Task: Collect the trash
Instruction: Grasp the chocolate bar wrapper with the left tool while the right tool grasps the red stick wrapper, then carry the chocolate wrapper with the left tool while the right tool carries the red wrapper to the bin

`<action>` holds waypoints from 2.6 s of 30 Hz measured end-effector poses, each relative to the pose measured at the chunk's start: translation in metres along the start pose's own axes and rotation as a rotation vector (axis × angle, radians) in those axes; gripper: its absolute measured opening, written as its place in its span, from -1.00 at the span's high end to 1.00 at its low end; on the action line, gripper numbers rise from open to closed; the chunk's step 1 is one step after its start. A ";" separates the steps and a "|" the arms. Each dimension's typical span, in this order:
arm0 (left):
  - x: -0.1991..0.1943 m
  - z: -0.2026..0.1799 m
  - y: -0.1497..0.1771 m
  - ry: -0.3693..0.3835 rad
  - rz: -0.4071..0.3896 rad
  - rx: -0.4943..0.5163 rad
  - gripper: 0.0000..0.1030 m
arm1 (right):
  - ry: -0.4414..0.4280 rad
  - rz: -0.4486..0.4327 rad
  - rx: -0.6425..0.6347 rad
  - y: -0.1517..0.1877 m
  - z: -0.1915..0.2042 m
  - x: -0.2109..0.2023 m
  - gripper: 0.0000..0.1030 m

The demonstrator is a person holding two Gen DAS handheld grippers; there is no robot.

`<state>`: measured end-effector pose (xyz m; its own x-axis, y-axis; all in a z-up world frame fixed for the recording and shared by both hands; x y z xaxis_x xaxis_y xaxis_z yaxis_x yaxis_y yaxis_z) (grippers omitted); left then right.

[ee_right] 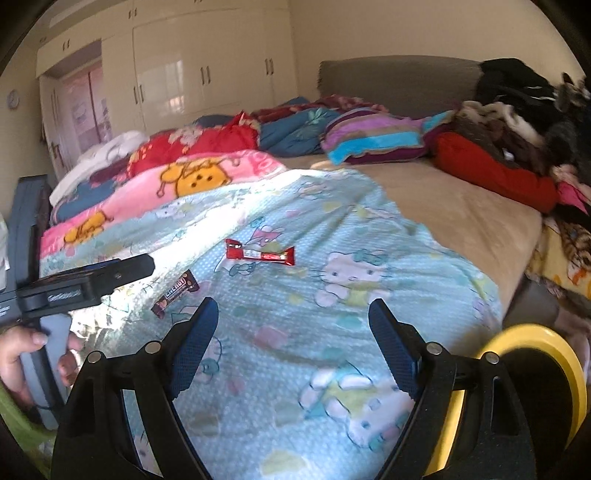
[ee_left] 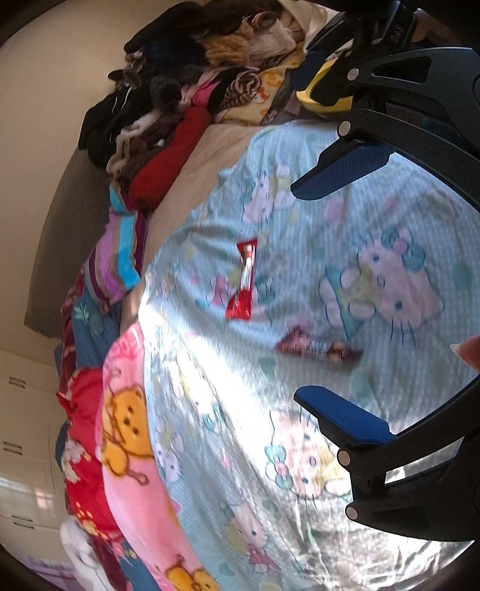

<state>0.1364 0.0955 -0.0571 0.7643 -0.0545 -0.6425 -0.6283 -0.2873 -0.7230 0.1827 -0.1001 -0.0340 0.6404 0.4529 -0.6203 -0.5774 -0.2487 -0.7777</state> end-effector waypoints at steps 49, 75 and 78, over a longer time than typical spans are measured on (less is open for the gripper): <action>0.032 -0.010 0.021 0.080 0.064 -0.006 0.78 | -0.089 0.129 0.120 -0.002 -0.033 0.074 0.87; -0.003 -0.133 0.021 0.255 0.013 0.194 0.79 | 0.077 0.036 0.325 0.068 -0.127 -0.064 0.87; -0.006 -0.142 0.023 0.268 0.011 0.215 0.79 | 0.088 0.032 0.336 0.072 -0.134 -0.074 0.87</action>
<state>0.1385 -0.0466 -0.0337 0.7506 -0.3138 -0.5814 -0.6309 -0.0790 -0.7719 0.1615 -0.2662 -0.0582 0.6524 0.3701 -0.6614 -0.7228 0.0412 -0.6899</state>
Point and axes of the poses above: each gripper's, at about its wrist camera, not at the fingertips, and x roughly the way its jaws point, z to its left, y to its underside, the point moved 1 cm from there along x, roughly the way its jaws point, and after that the axes turned 3 degrees about x, right-handed, at the moved point
